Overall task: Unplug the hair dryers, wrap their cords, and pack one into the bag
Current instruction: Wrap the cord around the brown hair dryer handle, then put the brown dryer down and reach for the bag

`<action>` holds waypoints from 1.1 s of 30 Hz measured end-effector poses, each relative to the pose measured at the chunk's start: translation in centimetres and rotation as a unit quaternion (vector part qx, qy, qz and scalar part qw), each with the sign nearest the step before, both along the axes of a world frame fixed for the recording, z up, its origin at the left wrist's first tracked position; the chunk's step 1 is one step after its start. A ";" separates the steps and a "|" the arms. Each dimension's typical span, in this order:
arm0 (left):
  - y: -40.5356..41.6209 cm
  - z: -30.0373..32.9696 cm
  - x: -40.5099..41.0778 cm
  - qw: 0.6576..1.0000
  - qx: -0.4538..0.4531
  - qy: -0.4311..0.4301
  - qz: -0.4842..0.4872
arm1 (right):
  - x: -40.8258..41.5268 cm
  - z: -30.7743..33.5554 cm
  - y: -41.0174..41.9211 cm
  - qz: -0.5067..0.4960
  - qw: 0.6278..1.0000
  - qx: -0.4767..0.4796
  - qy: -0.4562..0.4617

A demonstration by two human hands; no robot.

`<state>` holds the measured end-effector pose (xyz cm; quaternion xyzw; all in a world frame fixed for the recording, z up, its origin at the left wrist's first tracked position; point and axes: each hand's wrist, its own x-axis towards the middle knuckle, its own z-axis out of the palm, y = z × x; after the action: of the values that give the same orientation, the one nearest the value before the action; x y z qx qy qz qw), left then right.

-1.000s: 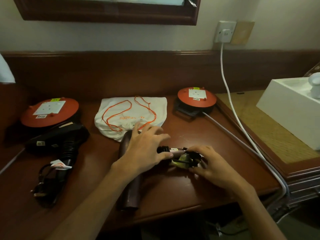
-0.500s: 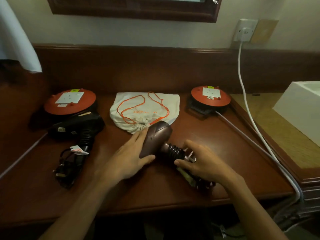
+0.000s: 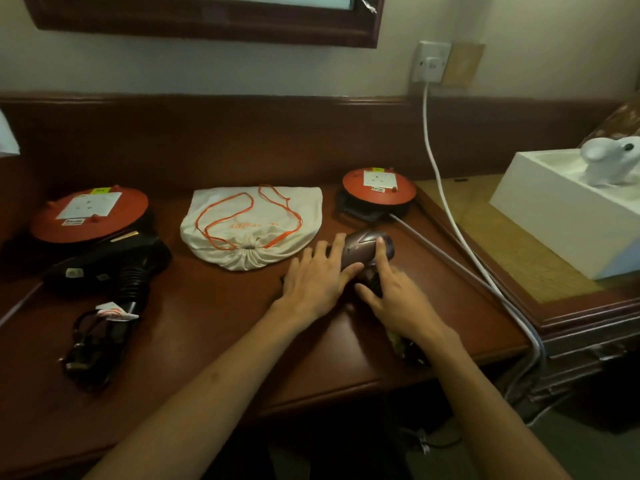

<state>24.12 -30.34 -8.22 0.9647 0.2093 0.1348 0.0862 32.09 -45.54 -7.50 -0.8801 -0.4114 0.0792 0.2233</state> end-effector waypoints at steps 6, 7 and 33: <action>-1.3 -0.3 8.6 0.998 0.041 -0.003 -0.056 | 6.0 0.3 -2.5 -0.089 0.996 0.007 0.028; -1.3 -0.3 9.6 0.997 0.037 -0.008 -0.065 | 6.8 0.2 -2.6 -0.100 0.994 0.007 0.031; 8.1 -0.3 0.5 0.976 0.027 -0.214 -0.017 | 4.2 3.4 3.2 -0.137 0.972 0.092 -0.169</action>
<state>24.63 -22.27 -8.50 0.9187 0.1658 0.3428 0.1050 36.30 -42.38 -4.10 -0.9044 -0.3244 -0.1397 0.2394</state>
